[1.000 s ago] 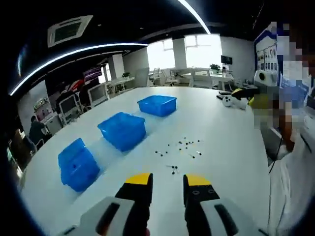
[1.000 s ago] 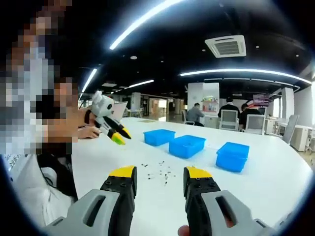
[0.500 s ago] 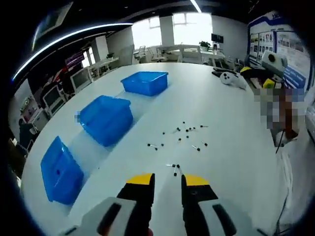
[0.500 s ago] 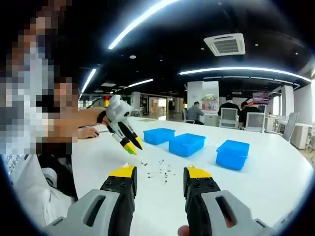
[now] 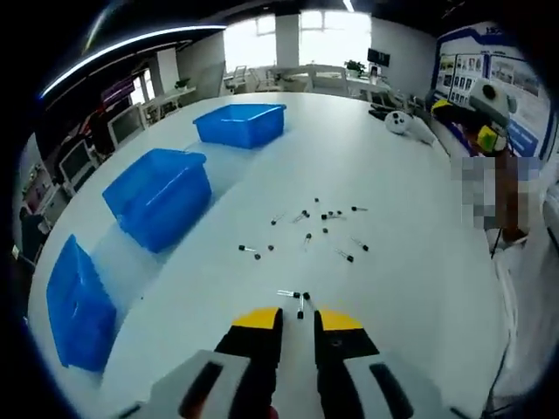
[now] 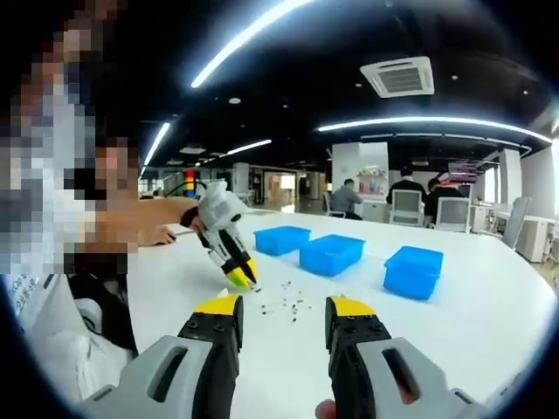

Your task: Pick up the resistors one by one and place each resistor into its matching bin, sorting the parts by color and model until every resistor is separated into the correct bin for its type

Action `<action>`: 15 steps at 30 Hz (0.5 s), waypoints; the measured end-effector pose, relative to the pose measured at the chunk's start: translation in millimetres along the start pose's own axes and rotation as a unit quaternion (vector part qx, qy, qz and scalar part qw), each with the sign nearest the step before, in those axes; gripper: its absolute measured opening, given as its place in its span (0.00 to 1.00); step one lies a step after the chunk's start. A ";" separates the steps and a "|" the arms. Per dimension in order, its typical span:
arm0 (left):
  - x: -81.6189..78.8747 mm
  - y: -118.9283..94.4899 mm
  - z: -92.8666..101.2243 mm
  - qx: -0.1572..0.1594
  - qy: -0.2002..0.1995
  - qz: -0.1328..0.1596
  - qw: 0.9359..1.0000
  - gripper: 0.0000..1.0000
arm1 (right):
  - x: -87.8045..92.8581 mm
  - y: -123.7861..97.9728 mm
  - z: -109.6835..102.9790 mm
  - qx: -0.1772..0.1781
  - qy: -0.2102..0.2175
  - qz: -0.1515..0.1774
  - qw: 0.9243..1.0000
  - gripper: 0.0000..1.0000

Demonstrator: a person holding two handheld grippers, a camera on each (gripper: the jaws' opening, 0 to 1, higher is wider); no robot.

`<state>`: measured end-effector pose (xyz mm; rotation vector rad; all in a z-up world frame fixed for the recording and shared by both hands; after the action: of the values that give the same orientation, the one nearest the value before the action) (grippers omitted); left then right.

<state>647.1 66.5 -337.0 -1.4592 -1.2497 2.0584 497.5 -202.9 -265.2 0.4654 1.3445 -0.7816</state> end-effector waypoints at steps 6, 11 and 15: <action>-3.3 6.3 3.4 0.016 -0.040 0.010 0.999 0.05 | 2.2 1.2 -3.9 -0.009 -0.008 0.000 1.000 0.40; -3.6 6.7 3.5 0.008 -0.058 0.007 0.998 0.05 | 3.8 1.9 -4.4 -0.011 -0.010 0.000 1.000 0.40; -2.2 7.1 2.4 0.019 -0.091 0.021 0.995 0.04 | 4.0 2.9 -3.1 -0.011 -0.005 0.005 1.000 0.40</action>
<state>647.5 59.9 -341.1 -1.3166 -1.2498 2.2729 497.6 -199.7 -270.1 0.4507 1.3397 -0.7589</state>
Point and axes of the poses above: the point that each gripper's makers call its tool centre point, and the gripper's own axes: y roughly forward along the fingers, z roughly to its right, x roughly out of its underside, the point moved 7 cm from there along -y, roughly backward along the fingers, and after that the axes turned 9 degrees about -y, right-handed, at the moved point
